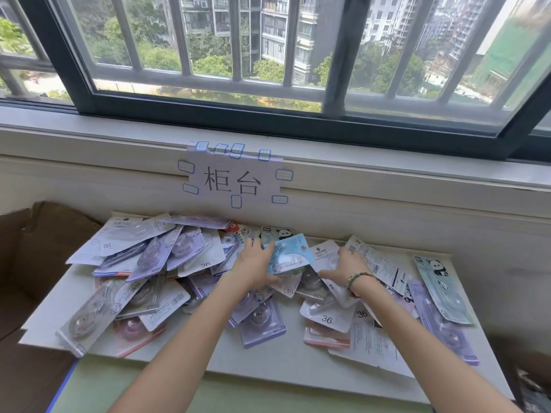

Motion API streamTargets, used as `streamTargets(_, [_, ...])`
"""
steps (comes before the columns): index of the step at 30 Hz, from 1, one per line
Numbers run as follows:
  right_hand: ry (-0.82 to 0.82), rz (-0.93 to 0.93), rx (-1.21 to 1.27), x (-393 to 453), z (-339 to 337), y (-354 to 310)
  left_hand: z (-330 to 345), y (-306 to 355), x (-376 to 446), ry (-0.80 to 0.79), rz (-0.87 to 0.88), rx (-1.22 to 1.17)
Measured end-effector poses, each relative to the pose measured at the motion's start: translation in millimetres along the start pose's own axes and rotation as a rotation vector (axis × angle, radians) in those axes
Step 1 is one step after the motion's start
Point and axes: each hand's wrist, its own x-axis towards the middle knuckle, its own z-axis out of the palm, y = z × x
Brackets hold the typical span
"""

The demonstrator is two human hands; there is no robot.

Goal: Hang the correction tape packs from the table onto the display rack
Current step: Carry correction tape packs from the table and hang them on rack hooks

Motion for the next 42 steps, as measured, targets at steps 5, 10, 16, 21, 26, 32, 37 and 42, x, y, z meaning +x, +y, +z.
streamTargets(5, [-0.04, 0.048, -0.009, 3, 3, -3, -4, -2, 5, -0.031, -0.013, -0.071])
streamTargets(10, [-0.034, 0.08, -0.005, 2, 1, 1, 3, 1, 6, 0.055, -0.081, -0.051])
streamTargets(16, [0.01, 0.063, 0.025, -7, 1, 8, 7, 5, 9, 0.061, -0.115, -0.23])
streamTargets(21, [0.088, 0.093, 0.104, -16, -5, 14, 1, 16, 3, 0.199, -0.146, -0.27])
streamTargets(26, [0.226, 0.071, 0.208, -38, -13, 13, -2, 24, -15, 0.422, -0.167, -0.529])
streamTargets(32, [0.485, 0.118, 0.387, -95, -11, 10, -1, 27, -55, 0.503, -0.18, -0.887])
streamTargets(37, [0.609, 0.199, 0.445, -169, 16, 9, 9, 32, -114, 0.426, -0.089, -0.782])
streamTargets(42, [0.721, 0.38, 0.506, -261, 58, 25, 24, 41, -175, 0.383, 0.081, -0.761])
